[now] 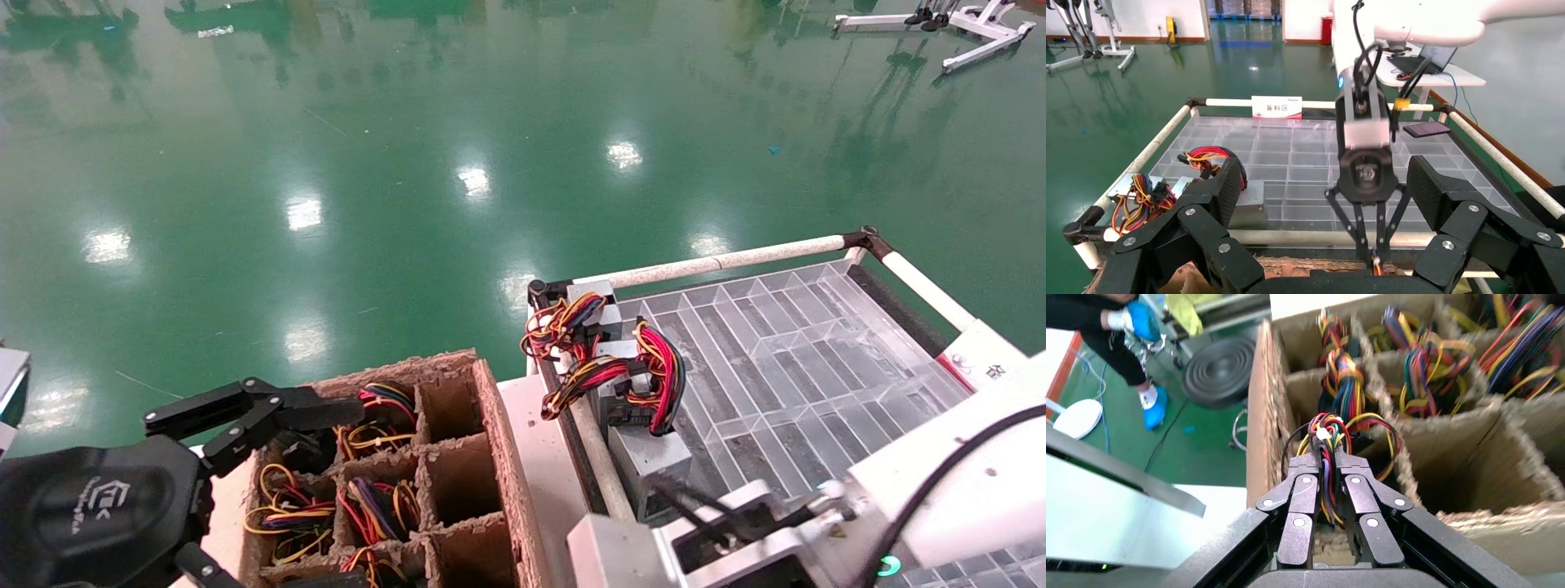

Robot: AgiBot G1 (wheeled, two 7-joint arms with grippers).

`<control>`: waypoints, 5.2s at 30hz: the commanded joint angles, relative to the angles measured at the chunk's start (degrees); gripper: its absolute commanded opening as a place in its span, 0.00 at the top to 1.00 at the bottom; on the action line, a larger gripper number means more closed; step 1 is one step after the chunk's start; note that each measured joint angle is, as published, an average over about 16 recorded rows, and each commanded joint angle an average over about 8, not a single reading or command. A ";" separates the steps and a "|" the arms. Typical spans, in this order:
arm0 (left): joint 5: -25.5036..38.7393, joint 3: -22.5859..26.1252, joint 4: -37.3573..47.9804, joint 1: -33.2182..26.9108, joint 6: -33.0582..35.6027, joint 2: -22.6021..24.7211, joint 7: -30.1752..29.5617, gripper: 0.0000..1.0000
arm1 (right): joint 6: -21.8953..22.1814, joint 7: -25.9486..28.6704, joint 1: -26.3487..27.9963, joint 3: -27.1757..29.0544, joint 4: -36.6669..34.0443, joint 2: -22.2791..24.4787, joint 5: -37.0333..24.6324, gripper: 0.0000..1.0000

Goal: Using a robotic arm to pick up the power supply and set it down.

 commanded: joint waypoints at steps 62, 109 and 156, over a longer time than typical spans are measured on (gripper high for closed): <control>-0.01 0.01 0.00 0.00 0.00 0.00 0.00 0.00 | -1.79 -11.28 8.37 1.98 1.68 28.64 18.38 1.00; -0.01 0.01 0.00 0.00 -0.01 -0.01 0.01 0.00 | -1.21 -23.84 19.36 -22.08 -13.58 20.07 14.67 1.00; -0.02 0.01 0.03 0.02 -0.04 -0.01 0.01 0.00 | -0.03 -23.97 15.77 -19.71 -12.68 22.46 21.28 0.00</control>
